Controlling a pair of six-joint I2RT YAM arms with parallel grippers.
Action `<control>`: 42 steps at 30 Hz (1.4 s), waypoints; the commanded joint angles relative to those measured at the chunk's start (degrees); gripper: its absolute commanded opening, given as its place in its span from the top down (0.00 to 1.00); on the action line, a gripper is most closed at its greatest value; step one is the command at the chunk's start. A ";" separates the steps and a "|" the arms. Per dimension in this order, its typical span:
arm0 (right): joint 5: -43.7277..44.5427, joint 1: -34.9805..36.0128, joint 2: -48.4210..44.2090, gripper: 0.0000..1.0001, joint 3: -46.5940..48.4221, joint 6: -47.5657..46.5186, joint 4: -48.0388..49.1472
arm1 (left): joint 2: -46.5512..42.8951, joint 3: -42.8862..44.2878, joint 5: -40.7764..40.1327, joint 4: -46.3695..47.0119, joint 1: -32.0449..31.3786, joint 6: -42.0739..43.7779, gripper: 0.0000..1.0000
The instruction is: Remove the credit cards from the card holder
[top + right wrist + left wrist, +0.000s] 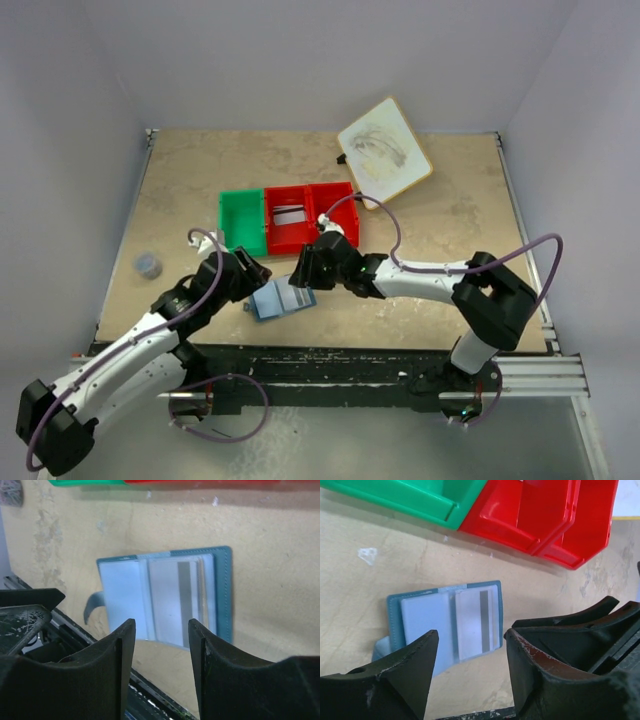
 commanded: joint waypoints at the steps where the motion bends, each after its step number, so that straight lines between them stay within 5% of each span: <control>1: 0.00 -0.06 -1.94 0.52 -3.56 2.08 3.27 | 3.42 -1.64 7.55 10.15 -0.27 0.31 0.44; 12: -10.21 -1.30 1.24 0.61 -7.07 3.43 15.94 | 8.81 -11.95 13.93 26.60 -0.28 -4.83 0.53; 34: -9.97 -3.63 5.94 0.62 -4.91 1.42 11.25 | 12.58 -22.26 14.31 40.00 -0.21 -5.33 0.61; 42: -11.43 -3.61 7.32 0.74 -5.08 1.06 11.59 | 15.04 -26.07 16.24 47.77 0.43 -7.60 0.67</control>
